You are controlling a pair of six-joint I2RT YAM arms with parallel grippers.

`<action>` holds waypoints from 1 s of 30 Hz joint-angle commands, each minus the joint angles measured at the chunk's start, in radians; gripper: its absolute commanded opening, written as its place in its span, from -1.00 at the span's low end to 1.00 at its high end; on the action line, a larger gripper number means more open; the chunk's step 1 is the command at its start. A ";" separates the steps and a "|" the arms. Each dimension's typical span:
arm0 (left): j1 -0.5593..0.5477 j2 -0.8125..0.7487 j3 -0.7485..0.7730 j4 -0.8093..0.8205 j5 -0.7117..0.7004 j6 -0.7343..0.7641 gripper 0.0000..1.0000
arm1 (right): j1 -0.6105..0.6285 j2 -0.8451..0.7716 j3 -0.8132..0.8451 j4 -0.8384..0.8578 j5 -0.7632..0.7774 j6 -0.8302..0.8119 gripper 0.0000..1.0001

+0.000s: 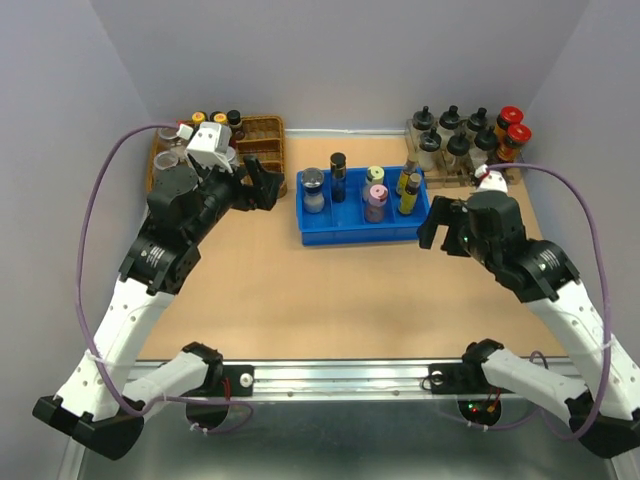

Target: Organize the condiment bottles

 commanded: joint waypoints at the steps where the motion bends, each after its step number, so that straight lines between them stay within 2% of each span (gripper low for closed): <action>1: 0.004 -0.058 -0.049 0.060 0.034 -0.023 0.92 | -0.008 -0.123 -0.063 0.062 -0.025 0.042 1.00; 5: 0.005 -0.112 -0.075 0.089 0.045 -0.029 0.92 | -0.008 -0.270 -0.109 0.068 -0.013 0.070 1.00; 12: 0.004 -0.126 -0.081 0.117 0.086 -0.038 0.92 | -0.008 -0.402 -0.177 0.040 0.026 0.124 1.00; 19: 0.004 -0.118 -0.091 0.129 0.137 -0.043 0.92 | -0.008 -0.444 -0.210 0.013 0.056 0.151 1.00; 30: 0.004 -0.100 -0.061 0.144 0.116 -0.018 0.93 | -0.008 -0.407 -0.221 0.017 0.154 0.134 1.00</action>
